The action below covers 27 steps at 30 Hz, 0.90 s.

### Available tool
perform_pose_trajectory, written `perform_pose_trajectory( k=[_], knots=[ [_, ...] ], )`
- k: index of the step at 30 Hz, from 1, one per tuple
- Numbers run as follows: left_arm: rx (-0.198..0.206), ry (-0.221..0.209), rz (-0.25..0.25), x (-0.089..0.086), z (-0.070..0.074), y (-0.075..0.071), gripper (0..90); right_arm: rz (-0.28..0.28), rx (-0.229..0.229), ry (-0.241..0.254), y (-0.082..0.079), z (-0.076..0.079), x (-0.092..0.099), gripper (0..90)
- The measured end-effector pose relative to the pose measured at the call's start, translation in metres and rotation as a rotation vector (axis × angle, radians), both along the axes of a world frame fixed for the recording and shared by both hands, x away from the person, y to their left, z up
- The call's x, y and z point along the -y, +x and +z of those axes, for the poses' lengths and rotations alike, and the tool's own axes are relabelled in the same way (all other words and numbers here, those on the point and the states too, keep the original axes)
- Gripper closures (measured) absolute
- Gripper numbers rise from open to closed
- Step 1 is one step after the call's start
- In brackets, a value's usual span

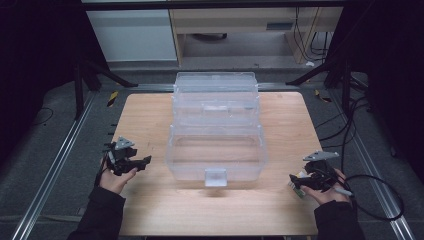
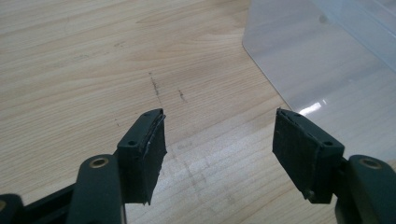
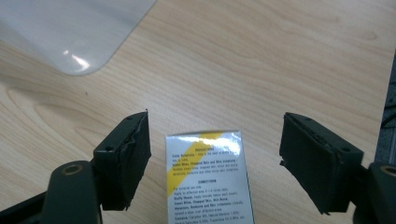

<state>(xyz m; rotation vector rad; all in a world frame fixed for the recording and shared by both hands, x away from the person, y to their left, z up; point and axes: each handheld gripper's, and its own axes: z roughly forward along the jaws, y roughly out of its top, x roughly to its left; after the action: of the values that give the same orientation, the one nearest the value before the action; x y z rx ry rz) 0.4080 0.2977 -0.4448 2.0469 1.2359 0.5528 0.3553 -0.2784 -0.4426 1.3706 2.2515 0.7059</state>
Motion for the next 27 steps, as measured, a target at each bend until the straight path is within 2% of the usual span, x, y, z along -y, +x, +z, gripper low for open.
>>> perform_pose_trajectory(
  k=[5, 17, 27],
  knots=[
    [-0.007, 0.005, -0.005, 0.0, -0.002, 0.001, 33.5, 0.0, -0.036, 0.0, 0.0, -0.006, 0.003, 24.9],
    [-0.015, 0.026, -0.013, 0.004, -0.003, 0.0, 33.6, 0.026, -0.182, -0.035, 0.004, -0.022, 0.003, 33.1],
    [-0.021, 0.028, -0.015, 0.003, -0.005, 0.001, 34.0, 0.021, -0.208, -0.043, 0.005, -0.023, 0.003, 43.1]
  ],
)
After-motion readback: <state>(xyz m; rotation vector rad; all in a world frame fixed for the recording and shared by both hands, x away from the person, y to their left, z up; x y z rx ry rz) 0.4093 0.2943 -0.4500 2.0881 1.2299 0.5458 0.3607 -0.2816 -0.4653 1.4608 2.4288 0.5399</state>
